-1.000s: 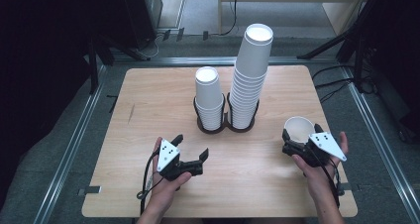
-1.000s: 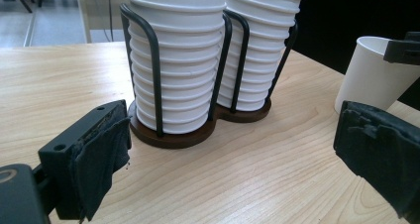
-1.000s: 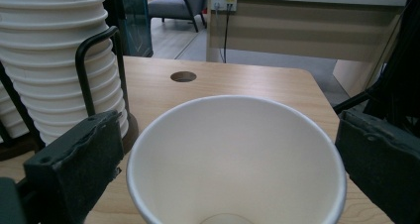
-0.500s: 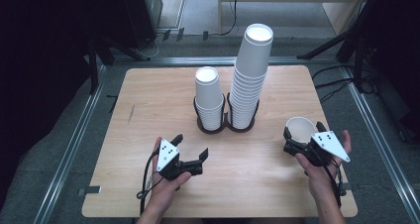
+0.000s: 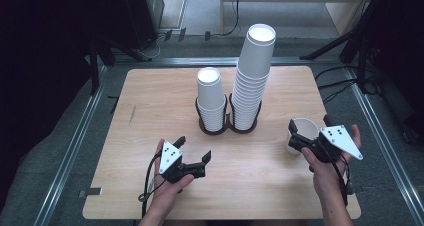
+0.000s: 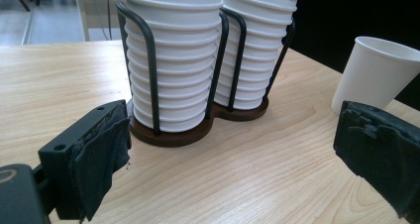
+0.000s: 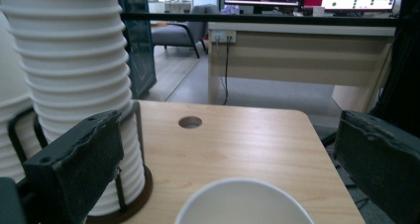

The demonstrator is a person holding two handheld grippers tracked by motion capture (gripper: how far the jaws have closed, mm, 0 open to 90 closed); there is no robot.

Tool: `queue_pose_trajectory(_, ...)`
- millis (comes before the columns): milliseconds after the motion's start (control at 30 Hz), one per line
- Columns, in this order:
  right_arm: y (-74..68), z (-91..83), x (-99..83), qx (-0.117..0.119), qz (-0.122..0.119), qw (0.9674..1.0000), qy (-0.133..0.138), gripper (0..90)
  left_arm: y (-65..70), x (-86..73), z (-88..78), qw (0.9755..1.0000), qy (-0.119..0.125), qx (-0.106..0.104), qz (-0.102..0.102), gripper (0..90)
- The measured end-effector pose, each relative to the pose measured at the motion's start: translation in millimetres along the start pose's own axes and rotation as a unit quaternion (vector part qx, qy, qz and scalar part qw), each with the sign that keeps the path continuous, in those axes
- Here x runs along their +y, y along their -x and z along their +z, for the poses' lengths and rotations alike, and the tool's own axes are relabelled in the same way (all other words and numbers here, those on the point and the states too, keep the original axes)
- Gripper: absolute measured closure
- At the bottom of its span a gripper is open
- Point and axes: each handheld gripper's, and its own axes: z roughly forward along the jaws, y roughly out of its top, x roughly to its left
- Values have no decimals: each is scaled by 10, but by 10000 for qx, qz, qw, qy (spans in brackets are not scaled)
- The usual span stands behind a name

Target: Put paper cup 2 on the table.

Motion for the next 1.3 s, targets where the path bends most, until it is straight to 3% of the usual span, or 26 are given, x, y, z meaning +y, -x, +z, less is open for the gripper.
queue_pose_trajectory(500, -305, 127, 487, 253, 16, 9993, 270, 0, -38, 12, -17, 9999, 33, 11, -96, 15)
queue_pose_trajectory(933, -573, 282, 720, 474, -90, 9982, 363, 0, -84, 24, -35, 9998, 45, 21, -182, 15)
queue_pose_trajectory(1300, -794, 468, 850, 670, -28, 9970, 374, 0, -106, 31, -43, 9996, 64, 19, -266, 15)
